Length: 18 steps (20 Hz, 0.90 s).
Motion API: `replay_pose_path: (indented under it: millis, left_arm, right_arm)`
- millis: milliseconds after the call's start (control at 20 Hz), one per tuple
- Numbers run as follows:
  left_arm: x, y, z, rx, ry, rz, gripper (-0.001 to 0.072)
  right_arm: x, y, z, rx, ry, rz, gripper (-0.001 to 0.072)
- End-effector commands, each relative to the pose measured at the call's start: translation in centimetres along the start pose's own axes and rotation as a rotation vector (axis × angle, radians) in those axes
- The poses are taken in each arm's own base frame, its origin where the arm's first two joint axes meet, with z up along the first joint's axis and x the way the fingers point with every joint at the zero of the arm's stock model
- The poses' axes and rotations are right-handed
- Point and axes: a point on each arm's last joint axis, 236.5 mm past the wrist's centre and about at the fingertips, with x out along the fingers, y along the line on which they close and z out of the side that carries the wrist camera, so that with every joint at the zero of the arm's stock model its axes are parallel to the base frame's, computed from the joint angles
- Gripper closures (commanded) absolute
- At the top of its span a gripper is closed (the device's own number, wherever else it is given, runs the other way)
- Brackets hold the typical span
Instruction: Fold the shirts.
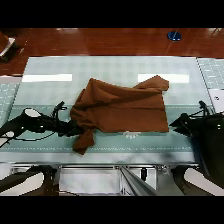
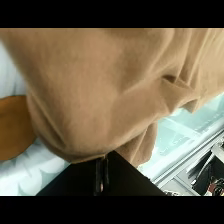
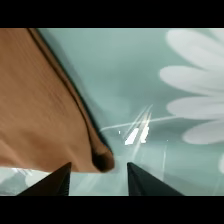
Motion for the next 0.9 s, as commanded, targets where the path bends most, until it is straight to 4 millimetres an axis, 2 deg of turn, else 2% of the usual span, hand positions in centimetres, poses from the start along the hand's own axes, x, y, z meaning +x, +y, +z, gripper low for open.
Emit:
replay_pose_path:
  millis: [0,50,150,200,250,350,450,500,550,600,650,700,750,800,850]
  left_arm:
    - [0.1,0.0,0.2,0.002,-0.005,0.005,0.0689]
    - [0.1,0.0,0.2,-0.004,-0.005,0.005,0.0689]
    - [0.0,-0.2,0.4,-0.005,-0.011,-0.002,0.0689]
    - [-0.3,-0.6,0.9,0.009,-0.02,-0.006,0.0689]
    - [-1.0,-1.5,1.7,0.034,-0.035,-0.017,0.069]
    - [-4.2,-5.9,4.5,0.136,-0.098,-0.076,0.0689]
    - [-10.2,-12.7,8.5,0.292,-0.261,-0.135,0.069]
    - [-14.4,-16.7,10.3,0.381,-0.378,-0.149,0.069]
    - [-18.8,-20.7,11.2,0.482,-0.49,-0.158,0.069]
    - [-23.8,-25.1,11.2,0.589,-0.611,-0.165,0.069]
    - [-28.2,-28.6,10.5,0.681,-0.718,-0.151,0.069]
    - [-32.7,-31.4,9.3,0.764,-0.827,-0.106,0.069]
    - [-36.6,-33.3,7.9,0.818,-0.926,-0.048,0.069]
    - [-40.5,-34.6,6.1,0.854,-1.032,0.032,0.069]
    - [-43.9,-35.3,4.4,0.873,-1.128,0.102,0.069]
  right_arm:
    - [2.9,1.1,-0.3,-0.035,0.056,-0.007,0.0307]
    - [3.6,2.1,0.1,-0.041,0.045,0.012,0.0309]
    - [4.3,4.2,0.7,-0.09,0.044,0.03,0.0454]
    - [4.3,5.4,1.1,-0.133,0.044,0.032,0.0566]
    - [3.6,7.5,1.8,-0.221,0.03,0.047,0.0689]
    - [0.0,13.3,3.8,-0.375,-0.039,0.091,0.069]
    - [-6.8,21.0,6.4,-0.54,-0.216,0.135,0.069]
    - [-11.6,25.3,7.2,-0.622,-0.345,0.167,0.069]
    - [-16.7,29.1,7.3,-0.699,-0.474,0.199,0.069]
    - [-22.4,32.8,6.3,-0.777,-0.612,0.232,0.069]
    - [-27.6,35.5,4.7,-0.852,-0.744,0.242,0.069]
    - [-32.7,37.2,2.6,-0.907,-0.886,0.222,0.069]
    - [-37.3,38.2,0.0,-0.951,-1.013,0.202,0.069]
    - [-40.8,38.7,-2.7,-0.982,-1.12,0.191,0.069]
    - [-43.5,38.8,-5.6,-1.007,-1.209,0.19,0.069]
